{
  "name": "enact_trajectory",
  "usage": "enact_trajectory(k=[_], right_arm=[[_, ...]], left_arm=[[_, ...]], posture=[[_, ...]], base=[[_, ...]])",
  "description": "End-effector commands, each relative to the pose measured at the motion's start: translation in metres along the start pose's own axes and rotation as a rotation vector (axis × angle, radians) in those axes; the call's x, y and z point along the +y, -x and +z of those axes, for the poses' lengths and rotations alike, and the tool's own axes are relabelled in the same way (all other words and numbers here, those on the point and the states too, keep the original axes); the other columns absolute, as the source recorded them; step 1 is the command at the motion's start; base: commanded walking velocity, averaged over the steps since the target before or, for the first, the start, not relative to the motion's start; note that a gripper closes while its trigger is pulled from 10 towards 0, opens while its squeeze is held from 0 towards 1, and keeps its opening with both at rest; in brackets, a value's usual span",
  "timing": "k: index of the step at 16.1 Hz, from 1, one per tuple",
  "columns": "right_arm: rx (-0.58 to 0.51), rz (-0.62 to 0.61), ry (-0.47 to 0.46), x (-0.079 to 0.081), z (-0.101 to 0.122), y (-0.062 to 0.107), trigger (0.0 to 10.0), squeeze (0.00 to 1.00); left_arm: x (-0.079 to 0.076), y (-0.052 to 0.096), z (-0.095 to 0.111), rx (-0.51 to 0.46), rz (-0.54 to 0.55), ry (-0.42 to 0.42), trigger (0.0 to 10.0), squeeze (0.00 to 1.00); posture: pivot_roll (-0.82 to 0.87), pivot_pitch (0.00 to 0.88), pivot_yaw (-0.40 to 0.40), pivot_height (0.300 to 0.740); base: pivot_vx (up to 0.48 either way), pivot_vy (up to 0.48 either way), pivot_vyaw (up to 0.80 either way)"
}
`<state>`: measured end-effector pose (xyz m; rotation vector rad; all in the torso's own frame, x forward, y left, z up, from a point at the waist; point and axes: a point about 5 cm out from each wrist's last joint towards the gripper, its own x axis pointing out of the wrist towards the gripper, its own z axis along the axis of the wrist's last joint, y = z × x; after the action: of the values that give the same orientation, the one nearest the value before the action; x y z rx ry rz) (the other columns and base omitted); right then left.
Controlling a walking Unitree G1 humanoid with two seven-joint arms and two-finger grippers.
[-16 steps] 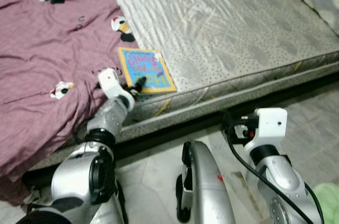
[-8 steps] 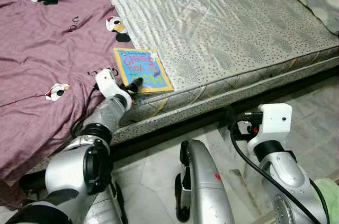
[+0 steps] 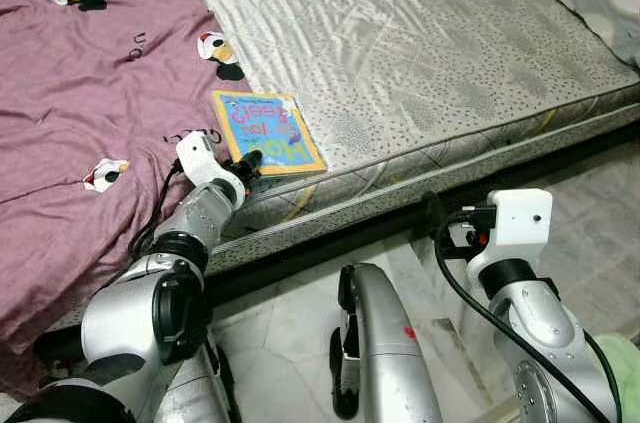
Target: Clean up the room
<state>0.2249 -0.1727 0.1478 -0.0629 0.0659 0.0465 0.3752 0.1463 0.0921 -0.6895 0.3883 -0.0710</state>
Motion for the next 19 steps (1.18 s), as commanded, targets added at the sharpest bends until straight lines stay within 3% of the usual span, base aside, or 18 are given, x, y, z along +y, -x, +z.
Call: enact_trajectory(k=[1,6,10,12,15,18,19], right_arm=[[0.015,-0.03,0.007,-0.007,-0.002,0.001,10.0,0.0],[0.004,0.012,-0.025,-0.004,-0.001,0.0,10.0,0.0],[0.058,0.307,-0.177,0.027,-0.003,0.008,10.0,0.0],[0.099,0.43,-0.21,0.037,-0.006,0.011,10.0,0.0],[0.085,0.407,-0.2,0.035,-0.006,-0.001,10.0,0.0],[0.034,0.308,-0.175,0.033,-0.006,-0.022,10.0,0.0],[0.006,0.292,-0.18,0.036,-0.003,-0.03,10.0,0.0]], left_arm=[[-0.002,-0.001,-0.002,0.014,0.002,-0.002,0.0,0.0],[0.002,0.0,0.001,-0.001,0.011,0.007,0.0,0.0],[-0.003,-0.001,0.004,-0.015,-0.012,0.004,0.0,0.0],[-0.007,-0.002,0.009,-0.033,-0.025,-0.003,0.0,0.0],[-0.011,-0.003,0.019,-0.069,-0.042,-0.026,0.0,0.0],[-0.033,-0.004,0.05,-0.158,-0.121,-0.141,0.0,0.0],[-0.046,-0.003,0.069,-0.218,-0.166,-0.209,0.0,0.0]], posture=[[-0.28,0.173,-0.105,0.534],[-0.27,0.167,-0.106,0.534],[-0.27,0.151,-0.105,0.534],[-0.26,0.133,-0.098,0.534],[-0.24,0.102,-0.085,0.534],[-0.18,0.034,-0.068,0.534],[-0.16,0.017,-0.065,0.534]], base=[[0.0,0.0,0.0],[0.0,0.0,0.0],[0.0,0.0,0.0],[0.0,0.0,0.0],[0.0,0.0,0.0],[0.0,0.0,0.0],[0.0,0.0,0.0]])
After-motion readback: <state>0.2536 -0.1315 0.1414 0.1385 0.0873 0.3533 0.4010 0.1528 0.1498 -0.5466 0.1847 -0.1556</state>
